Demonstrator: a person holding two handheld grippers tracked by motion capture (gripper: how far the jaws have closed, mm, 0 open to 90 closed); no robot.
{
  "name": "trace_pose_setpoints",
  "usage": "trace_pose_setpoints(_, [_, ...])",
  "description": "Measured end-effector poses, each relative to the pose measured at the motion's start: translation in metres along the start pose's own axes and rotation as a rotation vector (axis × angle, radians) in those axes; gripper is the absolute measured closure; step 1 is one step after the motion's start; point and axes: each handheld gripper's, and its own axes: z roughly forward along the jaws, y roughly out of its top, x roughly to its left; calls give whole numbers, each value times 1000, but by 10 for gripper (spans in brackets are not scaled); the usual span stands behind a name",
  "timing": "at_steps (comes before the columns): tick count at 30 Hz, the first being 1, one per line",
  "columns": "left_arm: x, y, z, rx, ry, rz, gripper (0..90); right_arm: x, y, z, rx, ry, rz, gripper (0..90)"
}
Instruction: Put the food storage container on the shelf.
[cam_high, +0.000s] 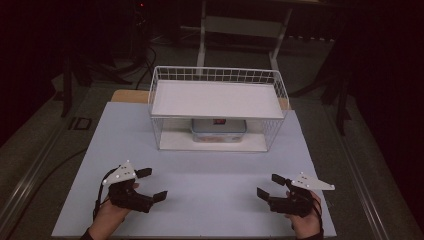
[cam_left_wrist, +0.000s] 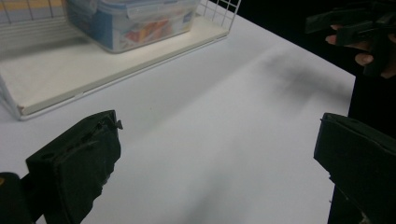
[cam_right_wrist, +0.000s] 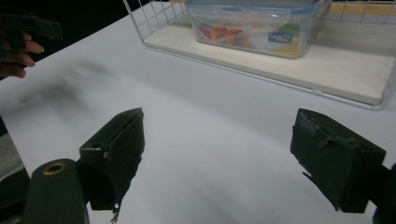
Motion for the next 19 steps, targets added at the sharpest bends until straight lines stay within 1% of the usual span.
trace_pose_setpoints(3, [1,-3,-3,-5,7,-16,6,-2,-5,-7,3,-9,7,173])
trace_pose_setpoints(5, [1,-5,-4,-10,13,-21,6,-3,-7,-11,7,-21,-1,173])
trace_pose_setpoints(8, [3,-8,-3,-5,22,-30,6,-6,-11,-15,14,-19,7,173])
trace_pose_setpoints(10, [3,-9,-2,3,19,-37,6,-7,-13,-15,24,-14,2,172])
trace_pose_setpoints(12, [4,-10,-1,5,17,-40,6,-7,-14,-15,40,-19,-2,172])
trace_pose_setpoints(15, [5,-10,0,4,25,-31,6,-9,-14,-14,44,-16,7,172])
trace_pose_setpoints(19, [6,-11,2,13,28,-39,6,-10,-15,-13,50,-10,16,172])
